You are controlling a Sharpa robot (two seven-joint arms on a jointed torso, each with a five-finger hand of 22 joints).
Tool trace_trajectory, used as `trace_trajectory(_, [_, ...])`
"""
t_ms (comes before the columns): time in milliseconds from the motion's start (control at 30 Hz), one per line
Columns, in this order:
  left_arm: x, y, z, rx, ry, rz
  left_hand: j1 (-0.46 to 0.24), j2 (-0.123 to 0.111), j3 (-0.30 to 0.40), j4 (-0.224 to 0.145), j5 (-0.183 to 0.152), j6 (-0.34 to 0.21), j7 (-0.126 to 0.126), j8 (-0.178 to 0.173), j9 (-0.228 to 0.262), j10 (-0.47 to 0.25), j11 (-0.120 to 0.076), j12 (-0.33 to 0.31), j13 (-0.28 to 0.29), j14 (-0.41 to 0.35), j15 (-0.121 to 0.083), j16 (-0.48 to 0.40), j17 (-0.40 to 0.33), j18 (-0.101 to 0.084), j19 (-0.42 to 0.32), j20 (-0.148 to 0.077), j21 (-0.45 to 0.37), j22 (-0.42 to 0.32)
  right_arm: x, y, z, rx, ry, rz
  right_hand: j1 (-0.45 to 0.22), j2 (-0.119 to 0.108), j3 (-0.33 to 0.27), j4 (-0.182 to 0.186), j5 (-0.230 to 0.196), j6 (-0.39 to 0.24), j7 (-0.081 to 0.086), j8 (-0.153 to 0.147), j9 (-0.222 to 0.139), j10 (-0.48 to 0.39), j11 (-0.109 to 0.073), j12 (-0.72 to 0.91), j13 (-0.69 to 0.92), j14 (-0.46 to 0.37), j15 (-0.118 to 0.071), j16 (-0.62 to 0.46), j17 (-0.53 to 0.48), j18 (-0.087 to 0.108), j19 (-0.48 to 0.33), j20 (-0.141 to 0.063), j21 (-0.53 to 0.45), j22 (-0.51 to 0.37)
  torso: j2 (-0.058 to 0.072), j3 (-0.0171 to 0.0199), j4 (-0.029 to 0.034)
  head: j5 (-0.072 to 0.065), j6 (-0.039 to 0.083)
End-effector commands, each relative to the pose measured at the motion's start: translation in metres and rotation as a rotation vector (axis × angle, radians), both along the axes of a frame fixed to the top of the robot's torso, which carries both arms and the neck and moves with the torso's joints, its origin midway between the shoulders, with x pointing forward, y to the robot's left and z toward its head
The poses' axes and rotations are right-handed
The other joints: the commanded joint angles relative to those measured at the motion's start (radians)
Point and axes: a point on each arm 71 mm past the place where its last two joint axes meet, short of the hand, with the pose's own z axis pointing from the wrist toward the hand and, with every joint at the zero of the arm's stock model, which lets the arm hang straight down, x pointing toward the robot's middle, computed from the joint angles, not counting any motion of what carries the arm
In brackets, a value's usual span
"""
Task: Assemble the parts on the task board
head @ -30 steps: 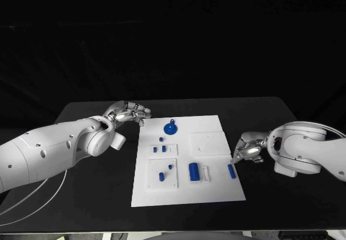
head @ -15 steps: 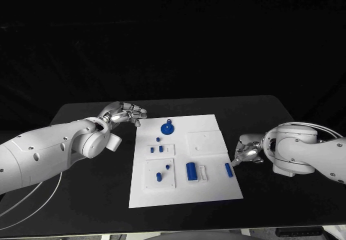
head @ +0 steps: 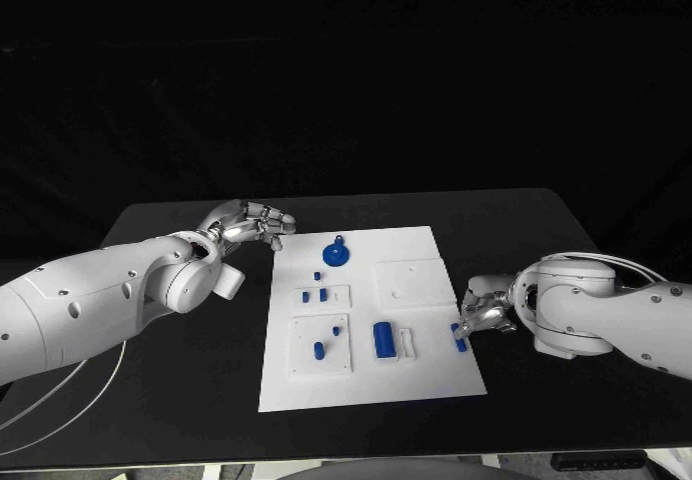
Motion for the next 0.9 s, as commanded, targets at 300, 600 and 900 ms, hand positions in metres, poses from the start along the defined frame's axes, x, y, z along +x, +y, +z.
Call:
trace_trajectory(300, [-0.001, -0.002, 0.001, -0.013, 0.0, -0.013, -0.004, 0.004, 0.001, 0.006, 0.004, -0.002, -0.004, 0.005, -0.001, 0.0, 0.001, 0.001, -0.001, 0.009, -0.001, -0.006, 0.002, 0.02, 0.006, 0.001, -0.007, 0.001, -0.002, 0.011, -0.014, -0.031, 0.016, 0.042, 0.013, 0.004, 0.006, -0.006, -0.005, 0.015, -0.003, 0.005, 0.003, 0.01, -0.004, 0.001, 0.0, 0.002, -0.002, 0.006, 0.002, 0.047, 0.0, 0.008, 0.005, 0.009, 0.0, 0.0005, -0.0001, 0.003, -0.003])
trace_trajectory(600, [-0.001, -0.002, 0.001, -0.013, 0.001, -0.015, -0.004, 0.004, 0.001, 0.007, 0.004, -0.002, -0.004, 0.005, -0.001, 0.0, 0.001, 0.001, -0.001, 0.009, -0.001, -0.006, 0.002, 0.02, 0.006, 0.001, -0.007, 0.002, -0.004, 0.025, -0.025, -0.089, -0.03, 0.108, 0.022, 0.016, 0.0, -0.021, -0.005, 0.02, -0.005, 0.007, 0.004, 0.012, -0.005, 0.001, 0.0, 0.002, -0.002, 0.008, 0.003, 0.047, -0.001, 0.01, 0.008, 0.011, 0.0, 0.0005, -0.0011, 0.004, -0.005])
trace_trajectory(900, [-0.001, 0.0, 0.001, -0.012, 0.003, -0.014, -0.005, 0.004, 0.0, 0.007, 0.004, -0.002, -0.004, 0.006, -0.001, 0.0, 0.001, 0.001, -0.002, 0.009, -0.001, -0.007, 0.003, 0.02, 0.006, 0.001, -0.007, 0.002, -0.009, 0.035, -0.035, -0.122, -0.031, 0.158, 0.019, 0.008, -0.009, -0.028, -0.005, 0.023, -0.005, 0.006, 0.004, 0.013, -0.005, 0.0, -0.001, 0.001, -0.002, 0.009, 0.004, 0.047, -0.003, 0.012, 0.009, 0.012, -0.001, 0.0002, -0.0004, 0.005, -0.008])
